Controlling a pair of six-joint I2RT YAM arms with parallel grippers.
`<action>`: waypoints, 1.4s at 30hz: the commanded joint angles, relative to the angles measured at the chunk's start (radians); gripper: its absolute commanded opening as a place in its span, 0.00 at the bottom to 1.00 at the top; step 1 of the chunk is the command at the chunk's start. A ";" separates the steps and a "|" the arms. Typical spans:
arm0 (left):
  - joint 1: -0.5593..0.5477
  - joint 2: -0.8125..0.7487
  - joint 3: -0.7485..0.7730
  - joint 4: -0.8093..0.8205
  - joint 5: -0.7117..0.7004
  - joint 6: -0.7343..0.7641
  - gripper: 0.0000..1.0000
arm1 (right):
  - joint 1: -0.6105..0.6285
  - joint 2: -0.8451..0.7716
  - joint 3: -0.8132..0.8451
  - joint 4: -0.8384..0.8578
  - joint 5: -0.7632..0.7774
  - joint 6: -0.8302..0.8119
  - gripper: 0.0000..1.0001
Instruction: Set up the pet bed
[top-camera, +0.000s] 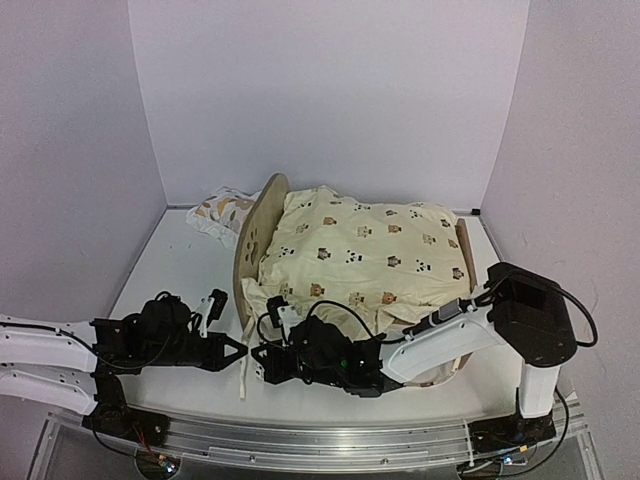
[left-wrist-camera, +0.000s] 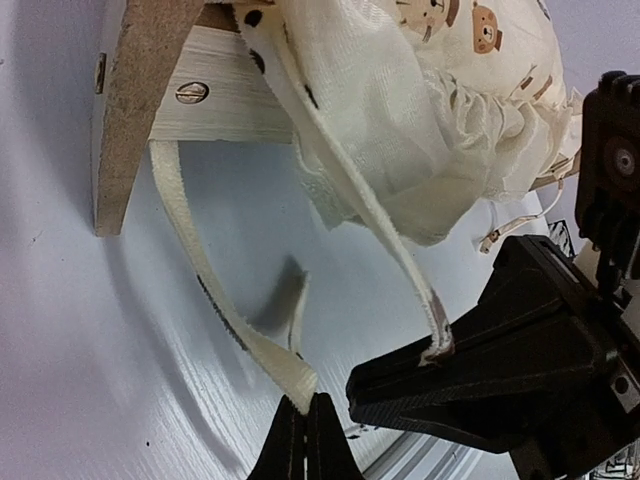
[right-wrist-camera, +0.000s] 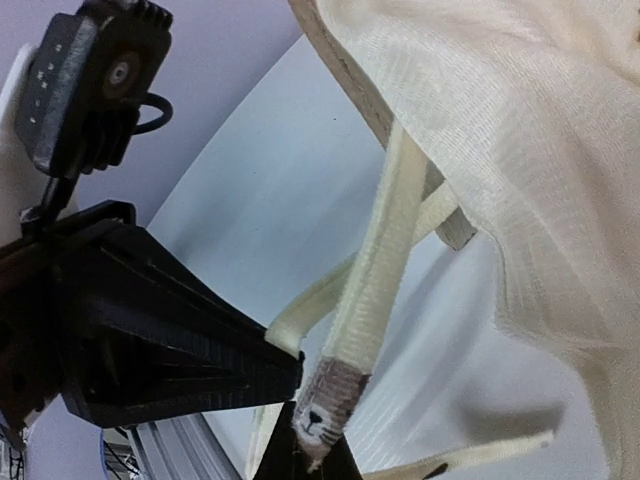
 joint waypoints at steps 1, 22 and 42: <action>-0.003 -0.010 0.021 0.023 0.005 -0.005 0.00 | -0.015 0.030 0.017 -0.021 0.091 -0.018 0.00; -0.001 -0.198 0.135 -0.244 -0.149 0.005 0.00 | -0.015 -0.002 0.086 0.092 0.238 0.048 0.00; -0.003 0.009 0.048 0.029 0.067 -0.060 0.00 | -0.014 0.048 -0.054 0.092 0.203 0.124 0.00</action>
